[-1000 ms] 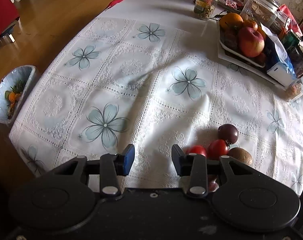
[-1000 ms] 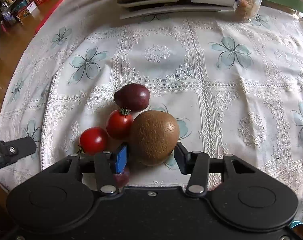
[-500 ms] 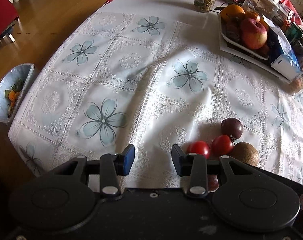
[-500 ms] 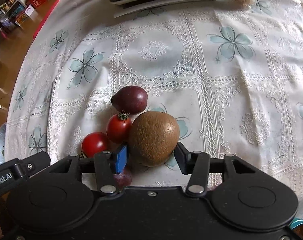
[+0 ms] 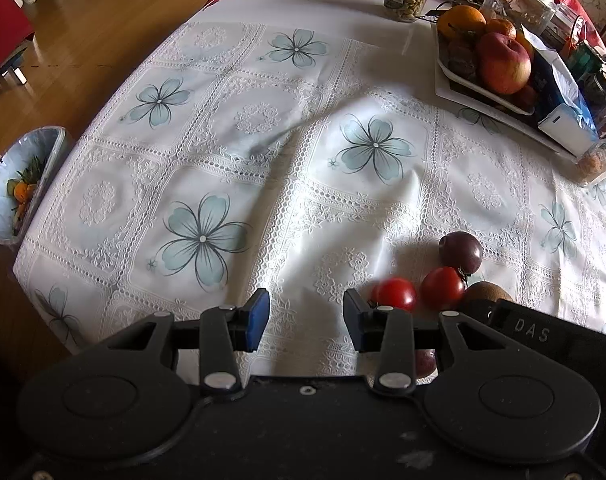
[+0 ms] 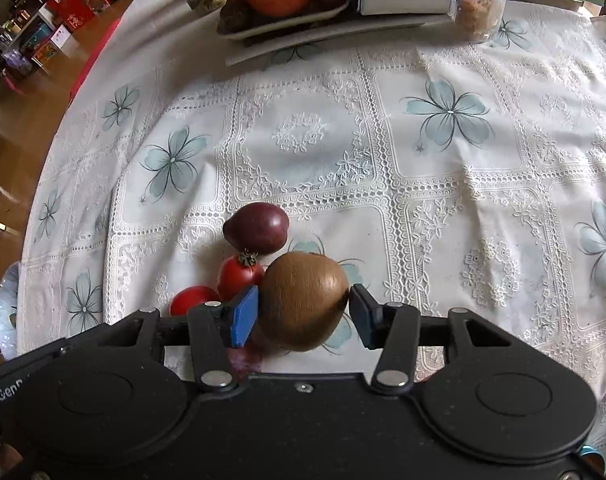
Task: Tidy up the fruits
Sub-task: 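Close right gripper on the brown kiwi while left gripper moves to a dark red plum, then grasp the dark red plum with left gripper while right gripper lifts the kiwi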
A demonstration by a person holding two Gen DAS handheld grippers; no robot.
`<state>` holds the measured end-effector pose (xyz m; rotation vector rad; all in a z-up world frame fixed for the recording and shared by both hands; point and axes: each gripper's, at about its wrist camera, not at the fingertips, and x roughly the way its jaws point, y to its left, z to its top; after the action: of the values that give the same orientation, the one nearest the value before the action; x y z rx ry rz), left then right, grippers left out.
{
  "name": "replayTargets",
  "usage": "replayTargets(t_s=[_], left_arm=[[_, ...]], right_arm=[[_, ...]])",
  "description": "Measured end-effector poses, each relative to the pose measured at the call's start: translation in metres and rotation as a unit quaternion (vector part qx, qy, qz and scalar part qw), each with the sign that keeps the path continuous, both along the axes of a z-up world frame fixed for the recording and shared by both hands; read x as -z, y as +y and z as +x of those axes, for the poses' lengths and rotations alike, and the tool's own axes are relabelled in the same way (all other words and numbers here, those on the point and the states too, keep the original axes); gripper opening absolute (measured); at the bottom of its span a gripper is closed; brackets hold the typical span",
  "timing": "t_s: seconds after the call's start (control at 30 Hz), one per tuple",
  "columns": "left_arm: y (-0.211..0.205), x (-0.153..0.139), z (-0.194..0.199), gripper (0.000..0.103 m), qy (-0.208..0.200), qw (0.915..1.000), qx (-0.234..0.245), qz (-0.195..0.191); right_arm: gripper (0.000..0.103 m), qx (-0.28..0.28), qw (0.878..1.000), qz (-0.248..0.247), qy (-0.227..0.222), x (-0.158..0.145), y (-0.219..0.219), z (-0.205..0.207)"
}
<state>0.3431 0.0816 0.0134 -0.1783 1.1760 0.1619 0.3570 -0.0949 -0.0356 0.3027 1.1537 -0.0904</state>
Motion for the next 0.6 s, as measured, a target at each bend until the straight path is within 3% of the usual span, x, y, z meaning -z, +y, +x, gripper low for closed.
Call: replayTargets(t_s=[0.4, 0.6], left_arm=[[-0.004, 0.005, 0.002, 0.041, 0.005, 1.0000, 0.007, 0.001], [-0.011, 0.013, 0.003, 0.041, 0.022, 0.9992, 0.025, -0.023]], right_arm=[[0.057, -0.012, 1.000, -0.020, -0.006, 0.005, 0.008, 0.001], [0.057, -0.030, 0.996, -0.071, -0.043, -0.010, -0.002, -0.017]])
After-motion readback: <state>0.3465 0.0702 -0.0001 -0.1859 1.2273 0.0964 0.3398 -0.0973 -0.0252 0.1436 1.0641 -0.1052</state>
